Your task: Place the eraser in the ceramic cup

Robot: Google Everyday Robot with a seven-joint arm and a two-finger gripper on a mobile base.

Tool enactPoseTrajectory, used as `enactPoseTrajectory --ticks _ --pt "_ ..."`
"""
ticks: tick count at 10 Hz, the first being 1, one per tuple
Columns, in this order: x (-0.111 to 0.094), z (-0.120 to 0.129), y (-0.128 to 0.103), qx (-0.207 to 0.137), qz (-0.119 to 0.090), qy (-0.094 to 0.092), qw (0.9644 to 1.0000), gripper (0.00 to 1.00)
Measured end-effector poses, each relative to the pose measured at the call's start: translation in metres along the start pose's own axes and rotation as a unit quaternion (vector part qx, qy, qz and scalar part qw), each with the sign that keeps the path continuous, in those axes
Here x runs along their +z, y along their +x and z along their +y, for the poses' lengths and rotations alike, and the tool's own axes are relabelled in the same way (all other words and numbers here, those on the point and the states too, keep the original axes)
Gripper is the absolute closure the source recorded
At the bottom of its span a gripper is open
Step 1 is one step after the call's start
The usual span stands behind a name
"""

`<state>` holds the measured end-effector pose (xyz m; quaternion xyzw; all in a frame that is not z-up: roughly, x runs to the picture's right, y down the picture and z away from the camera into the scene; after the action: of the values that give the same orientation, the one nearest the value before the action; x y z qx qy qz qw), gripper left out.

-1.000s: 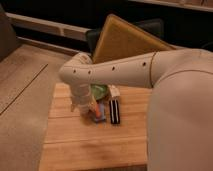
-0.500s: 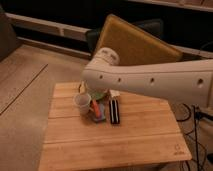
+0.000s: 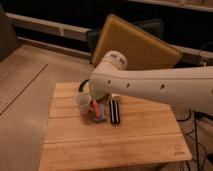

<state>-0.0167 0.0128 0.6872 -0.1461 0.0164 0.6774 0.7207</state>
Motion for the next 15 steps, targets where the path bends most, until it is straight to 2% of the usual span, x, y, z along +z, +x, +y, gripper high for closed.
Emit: enactPoseTrajectory --ticks 2,3,4,5,7,9,10,15 --pt "0.014 -0.05 0.005 0.025 0.013 0.032 0.9991 0.35" --pt "0.018 -0.071 0.002 0.03 0.01 0.046 0.9984 0.35" --pt "0.021 -0.08 -0.001 0.032 0.005 0.05 0.9982 0.35" --pt "0.028 -0.088 -0.004 0.039 -0.003 0.048 0.9981 0.35" --pt "0.041 -0.089 -0.001 0.067 -0.01 0.028 0.9973 0.35" --pt "0.06 -0.089 0.012 0.095 -0.005 0.005 0.9954 0.35" --pt "0.066 -0.09 0.018 0.1 0.001 0.004 0.995 0.35" --pt "0.063 -0.09 0.017 0.097 -0.002 0.007 0.9952 0.35"
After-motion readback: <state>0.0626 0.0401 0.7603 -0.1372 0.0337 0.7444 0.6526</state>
